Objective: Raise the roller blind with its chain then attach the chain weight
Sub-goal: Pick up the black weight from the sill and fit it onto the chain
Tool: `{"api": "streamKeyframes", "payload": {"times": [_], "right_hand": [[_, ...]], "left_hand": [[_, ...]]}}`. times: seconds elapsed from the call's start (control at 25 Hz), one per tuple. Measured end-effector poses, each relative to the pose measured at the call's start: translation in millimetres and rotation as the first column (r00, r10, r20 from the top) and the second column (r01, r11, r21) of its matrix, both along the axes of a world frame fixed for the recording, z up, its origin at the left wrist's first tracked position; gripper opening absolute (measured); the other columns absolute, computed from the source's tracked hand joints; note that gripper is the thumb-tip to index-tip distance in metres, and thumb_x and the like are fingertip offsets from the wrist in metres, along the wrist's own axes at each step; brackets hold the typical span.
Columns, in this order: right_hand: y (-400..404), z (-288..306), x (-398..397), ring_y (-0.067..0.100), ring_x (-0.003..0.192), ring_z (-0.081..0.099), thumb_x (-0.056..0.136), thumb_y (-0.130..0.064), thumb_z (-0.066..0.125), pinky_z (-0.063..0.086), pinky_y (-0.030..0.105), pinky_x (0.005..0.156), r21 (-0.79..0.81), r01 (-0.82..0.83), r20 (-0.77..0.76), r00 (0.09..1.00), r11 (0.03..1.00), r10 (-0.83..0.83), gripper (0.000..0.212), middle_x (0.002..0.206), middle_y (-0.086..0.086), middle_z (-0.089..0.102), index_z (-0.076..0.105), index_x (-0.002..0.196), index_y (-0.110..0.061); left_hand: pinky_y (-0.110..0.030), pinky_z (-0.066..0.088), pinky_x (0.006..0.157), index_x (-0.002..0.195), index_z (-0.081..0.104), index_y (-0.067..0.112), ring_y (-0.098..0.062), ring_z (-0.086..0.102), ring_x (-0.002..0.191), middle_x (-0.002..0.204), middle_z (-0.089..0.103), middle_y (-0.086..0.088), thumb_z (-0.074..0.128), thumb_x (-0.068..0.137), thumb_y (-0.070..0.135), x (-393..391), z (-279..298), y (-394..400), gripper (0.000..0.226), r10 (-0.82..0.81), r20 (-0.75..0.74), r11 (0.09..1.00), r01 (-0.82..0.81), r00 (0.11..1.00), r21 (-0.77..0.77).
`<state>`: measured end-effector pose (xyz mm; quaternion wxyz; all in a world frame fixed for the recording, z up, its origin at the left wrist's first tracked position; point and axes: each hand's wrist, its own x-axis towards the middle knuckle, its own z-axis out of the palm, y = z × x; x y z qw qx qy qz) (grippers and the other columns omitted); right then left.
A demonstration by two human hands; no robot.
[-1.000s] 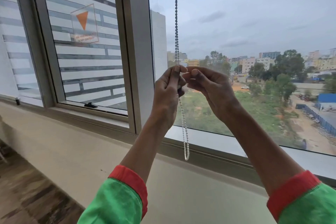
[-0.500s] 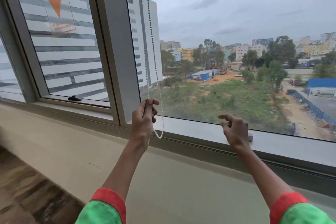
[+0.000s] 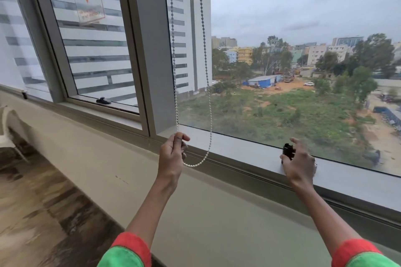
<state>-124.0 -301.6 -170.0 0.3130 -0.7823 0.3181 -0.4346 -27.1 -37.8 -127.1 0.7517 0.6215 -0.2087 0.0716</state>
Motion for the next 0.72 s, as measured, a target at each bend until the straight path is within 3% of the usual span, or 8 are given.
{"api": "streamKeyframes", "payload": {"times": [0.24,0.32,0.4,0.48,0.6,0.72], "right_hand": [[-4.6,-2.2,-0.9,0.033,0.105,0.065,0.068,-0.008,0.079,0.043,0.035,0.096,0.165,0.006,0.084,0.996,0.986,-0.021,0.055,0.107,0.024,0.07,0.058,0.118,-0.007],[6.4,-1.2,-4.1,0.029,0.097,0.068,0.065,-0.008,0.081,0.049,0.025,0.085,0.224,-0.049,0.125,0.992,0.973,0.021,0.058,0.103,0.021,0.072,0.057,0.118,-0.011],[29.5,0.4,-5.4,0.025,0.087,0.07,0.063,-0.008,0.082,0.055,0.025,0.081,0.248,-0.136,0.194,0.977,0.959,0.089,0.065,0.099,0.015,0.073,0.054,0.121,-0.016],[61.2,2.2,-3.4,0.013,0.08,0.07,0.059,-0.01,0.086,0.053,0.026,0.084,0.223,-0.185,0.204,0.969,0.957,0.14,0.07,0.088,0.003,0.073,0.054,0.121,-0.019],[112.8,-1.7,3.8,-0.003,0.064,0.068,0.056,-0.002,0.086,0.05,0.008,0.063,0.243,-0.339,0.229,0.93,0.909,0.286,0.075,0.077,-0.006,0.069,0.052,0.122,-0.019],[150.7,-13.7,16.1,0.001,0.064,0.07,0.058,0.003,0.083,0.054,0.013,0.056,0.262,-0.386,0.217,0.917,0.885,0.335,0.078,0.076,-0.003,0.07,0.049,0.124,-0.019]], "left_hand": [[-0.015,0.037,0.054,0.075,0.06,0.015,-0.003,0.042,0.049,0.064,0.049,0.0,0.038,0.099,0.022,9.9,-16.5,-4.9,0.033,-0.083,-0.02,0.996,0.083,0.996,0.028],[-0.017,0.042,0.064,0.079,0.066,0.015,-0.002,0.049,0.057,0.071,0.057,0.001,0.043,0.097,0.024,12.6,-28.0,-4.7,0.031,-0.115,-0.045,0.991,0.118,0.992,0.067],[-0.02,0.045,0.07,0.082,0.07,0.016,-0.004,0.052,0.063,0.08,0.062,0.0,0.049,0.095,0.023,14.6,-37.3,-4.2,0.025,-0.156,-0.082,0.983,0.163,0.984,0.085],[-0.021,0.049,0.069,0.086,0.073,0.013,-0.007,0.054,0.063,0.08,0.062,-0.003,0.057,0.09,0.02,14.8,-42.3,-3.1,0.017,-0.214,-0.096,0.972,0.221,0.972,0.077],[-0.019,0.053,0.067,0.087,0.073,0.006,-0.01,0.061,0.062,0.075,0.068,-0.002,0.068,0.082,0.011,13.1,-44.5,-0.8,0.009,-0.278,-0.125,0.96,0.281,0.952,0.002],[-0.018,0.053,0.067,0.085,0.073,0.005,-0.014,0.068,0.067,0.075,0.074,0.001,0.07,0.077,0.002,12.7,-47.0,5.6,0.009,-0.347,-0.143,0.938,0.344,0.927,-0.047]]}}
